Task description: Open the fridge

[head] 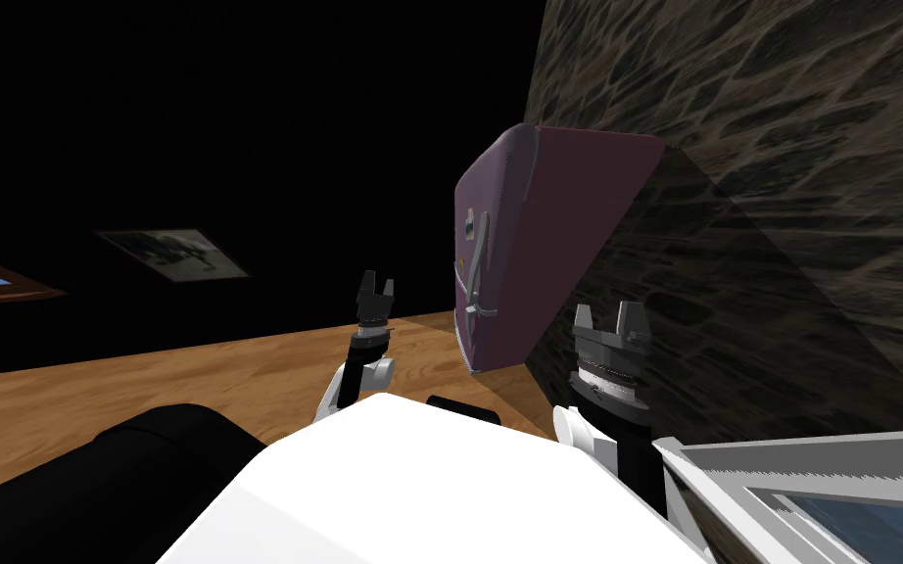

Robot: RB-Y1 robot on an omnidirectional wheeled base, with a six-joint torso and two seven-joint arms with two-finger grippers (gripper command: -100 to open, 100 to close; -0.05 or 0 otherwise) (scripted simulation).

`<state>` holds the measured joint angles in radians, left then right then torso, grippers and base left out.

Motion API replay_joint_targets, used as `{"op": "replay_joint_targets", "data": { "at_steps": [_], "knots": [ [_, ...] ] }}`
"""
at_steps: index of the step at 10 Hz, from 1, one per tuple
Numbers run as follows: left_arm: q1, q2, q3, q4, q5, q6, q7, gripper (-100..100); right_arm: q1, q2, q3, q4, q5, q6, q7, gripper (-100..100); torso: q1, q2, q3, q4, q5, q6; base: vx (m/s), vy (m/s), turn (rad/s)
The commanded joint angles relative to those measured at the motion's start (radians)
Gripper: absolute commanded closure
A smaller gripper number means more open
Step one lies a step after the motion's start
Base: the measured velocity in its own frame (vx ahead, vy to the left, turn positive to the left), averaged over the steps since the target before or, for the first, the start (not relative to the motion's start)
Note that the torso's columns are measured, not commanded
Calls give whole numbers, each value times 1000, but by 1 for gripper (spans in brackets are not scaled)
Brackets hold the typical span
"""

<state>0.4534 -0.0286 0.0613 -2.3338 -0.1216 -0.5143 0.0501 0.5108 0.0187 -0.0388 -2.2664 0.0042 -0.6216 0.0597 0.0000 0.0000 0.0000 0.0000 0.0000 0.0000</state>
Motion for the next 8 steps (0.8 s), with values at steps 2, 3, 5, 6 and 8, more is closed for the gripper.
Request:
{"op": "replay_joint_targets", "data": {
  "at_steps": [2, 3, 5, 6, 8],
  "knots": [
    [0, 0, 0, 0, 0, 0, 0, 0, 0, 0, 0, 0, 0, 0, 0, 0, 0, 104, -209, 105, 0, 0, 0, 0, 0],
    [0, 0, 0, 0, 0, 0, 0, 0, 0, 0, 0, 0, 0, 0, 0, 0, 0, 175, -351, 176, 0, 0, 0, 0, 0],
    [0, 0, 0, 0, 0, 0, 0, 0, 0, 0, 0, 0, 0, 0, 0, 0, 0, 322, -644, 322, 0, 0, 0, 0, 0],
    [0, 0, 0, 0, 0, 0, 0, 0, 0, 0, 0, 0, 0, 0, 0, 0, 0, 396, -792, 396, 0, 0, 0, 0, 0],
    [0, 0, 0, 0, 0, 0, 0, 0, 0, 0, 0, 0, 0, 0, 0, 0, 0, 544, -1087, 544, 0, 0, 0, 0, 0]
  ]
}}
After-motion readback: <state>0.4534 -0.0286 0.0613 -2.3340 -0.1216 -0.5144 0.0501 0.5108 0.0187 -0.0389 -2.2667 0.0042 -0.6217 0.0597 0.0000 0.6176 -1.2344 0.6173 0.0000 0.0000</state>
